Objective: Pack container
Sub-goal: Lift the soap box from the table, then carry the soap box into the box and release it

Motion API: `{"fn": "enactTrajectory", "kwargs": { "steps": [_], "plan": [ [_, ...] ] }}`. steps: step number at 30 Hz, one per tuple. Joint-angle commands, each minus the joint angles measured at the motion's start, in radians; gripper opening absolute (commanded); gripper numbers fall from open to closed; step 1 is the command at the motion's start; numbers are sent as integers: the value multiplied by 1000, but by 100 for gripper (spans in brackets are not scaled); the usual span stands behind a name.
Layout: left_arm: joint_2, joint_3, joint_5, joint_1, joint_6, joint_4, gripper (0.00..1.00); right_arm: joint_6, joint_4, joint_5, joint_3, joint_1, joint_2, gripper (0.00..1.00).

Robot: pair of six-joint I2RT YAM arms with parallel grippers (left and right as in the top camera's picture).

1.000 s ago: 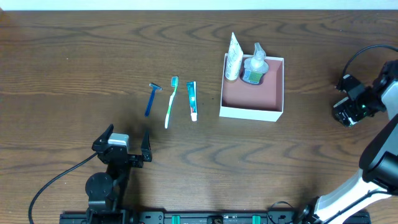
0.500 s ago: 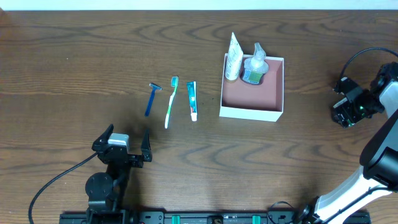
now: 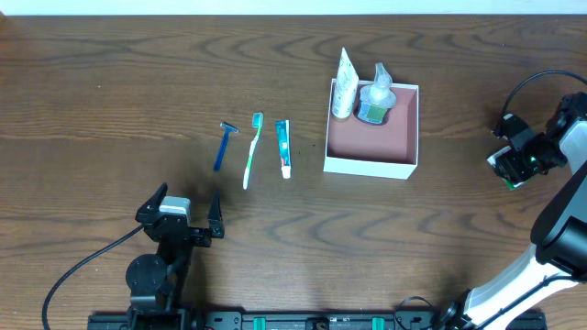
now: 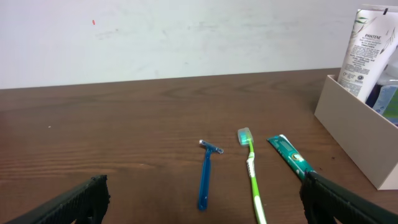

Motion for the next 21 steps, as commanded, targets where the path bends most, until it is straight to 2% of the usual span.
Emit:
{"fn": "enactTrajectory", "kwargs": {
  "steps": [1,3,12,19,21],
  "plan": [
    [-6,-28,7,5,-1,-14,98,39,17,-11,-7,-8,8,44],
    [-6,-28,7,5,-1,-14,98,69,34,-12,-7,-6,8,35],
    [-6,-28,7,5,-1,-14,98,161,27,-47,72,46,-15,34],
    [-6,-28,7,5,-1,-14,98,164,-119,-172,256,148,-72,26],
    [-6,-28,7,5,-1,-14,98,210,-142,-195,304,179,-87,26]
  ]
}}
